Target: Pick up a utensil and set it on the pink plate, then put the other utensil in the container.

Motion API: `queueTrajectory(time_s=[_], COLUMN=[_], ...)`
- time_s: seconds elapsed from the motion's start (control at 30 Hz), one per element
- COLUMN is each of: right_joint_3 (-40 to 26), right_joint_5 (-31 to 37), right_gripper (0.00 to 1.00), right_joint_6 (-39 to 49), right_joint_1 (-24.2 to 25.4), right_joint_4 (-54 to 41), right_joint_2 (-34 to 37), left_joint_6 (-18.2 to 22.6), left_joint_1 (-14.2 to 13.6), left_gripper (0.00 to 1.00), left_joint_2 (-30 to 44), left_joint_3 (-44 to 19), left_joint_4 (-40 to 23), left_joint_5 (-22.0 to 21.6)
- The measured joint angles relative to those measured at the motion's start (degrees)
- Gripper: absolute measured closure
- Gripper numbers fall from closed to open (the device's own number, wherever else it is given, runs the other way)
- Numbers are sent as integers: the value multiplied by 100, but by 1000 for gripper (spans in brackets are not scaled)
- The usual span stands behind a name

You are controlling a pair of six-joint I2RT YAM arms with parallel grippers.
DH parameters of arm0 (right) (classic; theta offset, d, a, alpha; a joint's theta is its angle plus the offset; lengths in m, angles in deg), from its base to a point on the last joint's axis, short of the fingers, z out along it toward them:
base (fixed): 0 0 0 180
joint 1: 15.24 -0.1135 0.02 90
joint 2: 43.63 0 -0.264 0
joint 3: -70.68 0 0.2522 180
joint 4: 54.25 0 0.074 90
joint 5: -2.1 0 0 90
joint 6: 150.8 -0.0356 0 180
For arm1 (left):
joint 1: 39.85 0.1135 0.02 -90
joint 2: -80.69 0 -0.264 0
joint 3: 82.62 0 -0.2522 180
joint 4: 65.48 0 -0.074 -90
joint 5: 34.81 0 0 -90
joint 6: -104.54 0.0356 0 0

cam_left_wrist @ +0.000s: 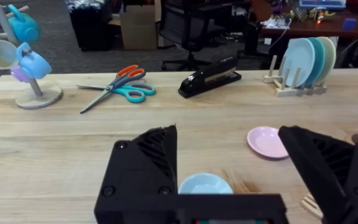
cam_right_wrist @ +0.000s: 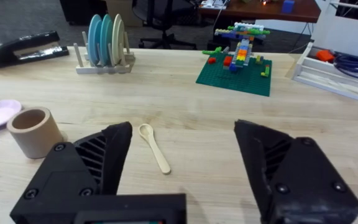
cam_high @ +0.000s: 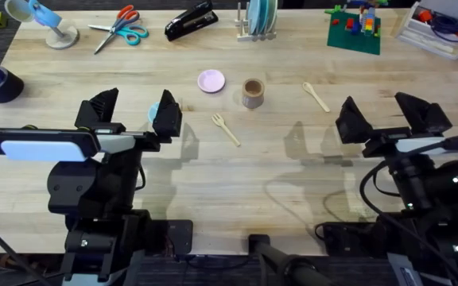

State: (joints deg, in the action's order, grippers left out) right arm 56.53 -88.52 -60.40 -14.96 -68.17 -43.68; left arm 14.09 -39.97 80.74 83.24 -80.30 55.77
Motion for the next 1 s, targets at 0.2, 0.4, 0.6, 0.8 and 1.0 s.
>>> queueTrajectory(time_s=[0.2,0.4,0.6,0.8,1.0], right_joint_3=[0,0,-139,-1128,-2367], right_joint_5=[-2,-2,-2,-2,-2], right_gripper=[7,7,7,7,7], right_joint_6=[0,-1,-27,-46,-46], right_joint_1=[0,0,0,0,0], right_joint_4=[2,326,305,-447,-1360], right_joint_2=[0,0,2,71,748], left_joint_6=[0,2,2,2,-20], left_joint_1=[0,0,0,0,0], left_gripper=[7,7,7,8,7], left_joint_2=[0,0,0,18,612], left_joint_3=[0,-12,-373,-1385,-2620], left_joint_4=[-16,-28,-314,-1349,-2487], left_joint_5=[0,2,0,-1,-20])
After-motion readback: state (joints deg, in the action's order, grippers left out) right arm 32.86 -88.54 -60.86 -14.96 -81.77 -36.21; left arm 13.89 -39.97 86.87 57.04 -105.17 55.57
